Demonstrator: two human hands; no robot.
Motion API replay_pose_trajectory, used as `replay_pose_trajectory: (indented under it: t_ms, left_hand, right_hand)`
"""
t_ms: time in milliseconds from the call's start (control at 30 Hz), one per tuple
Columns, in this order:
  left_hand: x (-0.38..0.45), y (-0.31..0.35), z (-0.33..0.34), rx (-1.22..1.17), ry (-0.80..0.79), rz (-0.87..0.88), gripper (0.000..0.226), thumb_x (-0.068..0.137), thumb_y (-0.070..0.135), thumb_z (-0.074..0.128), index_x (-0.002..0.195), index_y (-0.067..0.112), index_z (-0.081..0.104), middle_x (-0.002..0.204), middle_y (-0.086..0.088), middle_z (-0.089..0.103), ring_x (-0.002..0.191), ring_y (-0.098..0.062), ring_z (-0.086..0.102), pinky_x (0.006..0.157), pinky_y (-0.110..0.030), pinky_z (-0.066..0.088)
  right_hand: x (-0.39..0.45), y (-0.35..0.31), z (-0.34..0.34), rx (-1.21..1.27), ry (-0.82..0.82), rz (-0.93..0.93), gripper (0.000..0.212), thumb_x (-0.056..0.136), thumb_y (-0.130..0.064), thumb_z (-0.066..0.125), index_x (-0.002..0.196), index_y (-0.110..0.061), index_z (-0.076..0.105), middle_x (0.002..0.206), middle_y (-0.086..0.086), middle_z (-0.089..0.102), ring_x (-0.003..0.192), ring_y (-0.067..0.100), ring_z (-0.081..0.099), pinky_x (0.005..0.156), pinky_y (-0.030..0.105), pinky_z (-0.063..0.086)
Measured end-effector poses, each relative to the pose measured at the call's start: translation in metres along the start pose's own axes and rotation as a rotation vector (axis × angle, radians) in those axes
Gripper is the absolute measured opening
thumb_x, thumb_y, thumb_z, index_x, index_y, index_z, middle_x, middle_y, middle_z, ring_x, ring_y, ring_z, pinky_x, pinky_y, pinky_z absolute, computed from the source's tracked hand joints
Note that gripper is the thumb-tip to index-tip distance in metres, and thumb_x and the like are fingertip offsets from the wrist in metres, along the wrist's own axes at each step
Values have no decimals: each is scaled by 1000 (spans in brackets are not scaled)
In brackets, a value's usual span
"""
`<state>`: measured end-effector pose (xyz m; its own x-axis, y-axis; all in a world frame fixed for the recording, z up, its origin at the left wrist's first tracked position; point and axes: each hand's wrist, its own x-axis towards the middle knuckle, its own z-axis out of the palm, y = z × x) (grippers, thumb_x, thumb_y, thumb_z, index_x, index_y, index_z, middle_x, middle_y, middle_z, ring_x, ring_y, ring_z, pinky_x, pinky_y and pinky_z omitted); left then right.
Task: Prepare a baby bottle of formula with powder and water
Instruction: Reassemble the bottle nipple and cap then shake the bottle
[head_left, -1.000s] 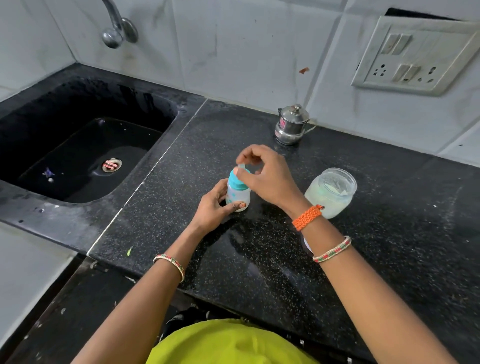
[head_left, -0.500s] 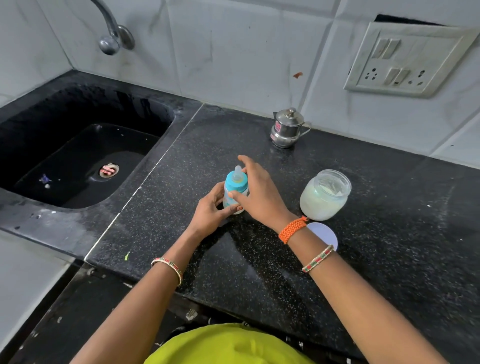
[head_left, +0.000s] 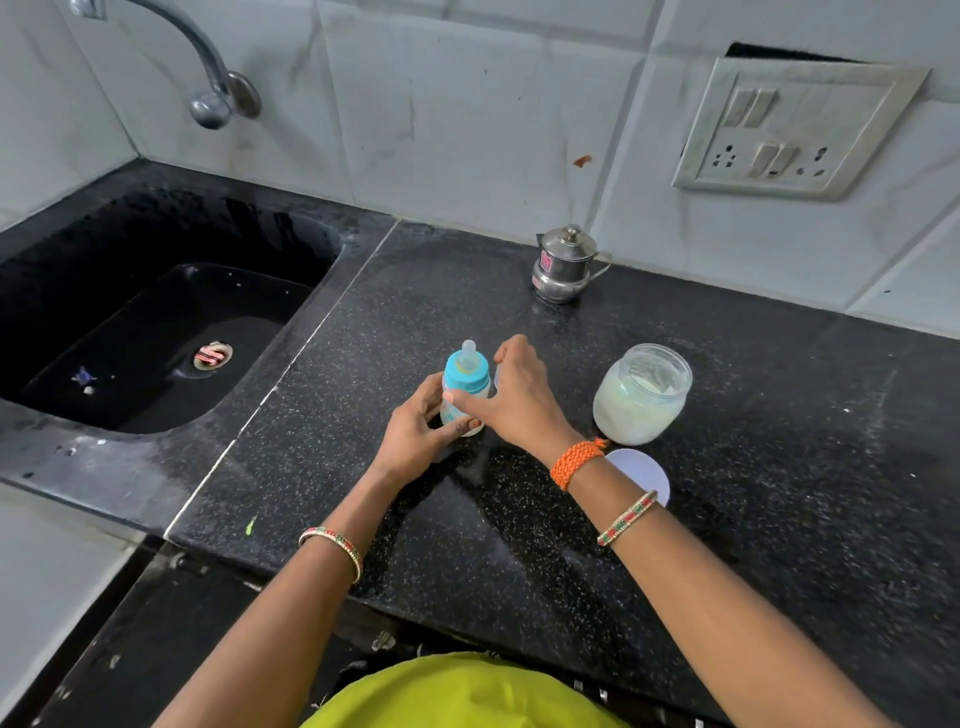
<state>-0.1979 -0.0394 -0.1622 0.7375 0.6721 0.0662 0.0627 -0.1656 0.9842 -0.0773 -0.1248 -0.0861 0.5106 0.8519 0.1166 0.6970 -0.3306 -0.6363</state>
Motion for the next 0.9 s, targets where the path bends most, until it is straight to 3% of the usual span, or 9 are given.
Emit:
replay_pose_trajectory:
  t_ms: [100,200,333,433,500,633,733,800,900]
  left_hand:
    - [0,1,0,13,3,9,53,81,10,73,128,18,49,123,9,62,113,0,58,95,-13,43]
    - [0,2,0,-18,-7,-8,56,80,10,73,130,16,48,124,6,62,114,-3,59,96,-16,45]
    - [0,1,1,-13,6,-9,55,80,11,74,127,23,50,123,8,63,115,-6,59,99,-22,45]
    - [0,-1,0,17,28,-9,53,78,9,75,126,20,53,121,5,65,114,-9,60,101,-29,45]
    - [0,-2,0,21,56,-4,49,78,5,74,121,21,56,114,6,67,109,-9,63,100,-32,47]
    - [-3,2,7,48,167,20,41,74,3,75,109,21,63,98,9,72,93,-3,67,86,-25,53]
    - [-3,2,10,74,220,16,37,74,9,76,109,17,65,91,13,71,82,4,66,77,-17,52]
    - [-1,4,8,45,203,-2,42,73,9,78,112,15,65,98,12,71,91,2,67,82,-15,51]
    - [2,5,2,26,135,-13,52,70,7,81,118,15,62,98,18,69,93,6,65,81,-8,48]
  right_hand:
    - [5,-2,-3,140,-166,14,82,76,-33,76,140,-12,28,140,10,36,131,21,33,104,29,30]
    - [13,-2,-9,296,-241,-54,60,81,-7,70,136,-9,46,134,6,53,125,18,49,96,21,39]
    - [10,-7,-6,270,-63,-49,48,70,-11,81,115,-13,65,112,-1,68,103,12,61,92,28,51]
    - [2,-10,4,75,112,-75,45,67,-26,83,107,-16,65,98,-1,71,92,19,63,86,40,51]
    - [-1,-13,10,-44,193,-96,44,69,-33,81,105,-15,63,94,3,71,89,24,61,81,39,48]
    - [-5,-22,23,-233,364,-68,40,76,-36,75,98,-7,61,91,12,70,84,29,58,72,36,44]
    - [-8,-28,31,-224,441,-45,40,74,-37,77,95,-7,60,89,12,69,82,28,58,72,36,46]
    - [-4,-22,27,-140,359,-53,40,75,-36,76,98,-9,58,97,9,67,89,26,56,77,35,43]
    - [10,-11,9,58,-31,-37,41,78,-32,75,111,-14,59,106,3,66,98,18,57,87,32,46]
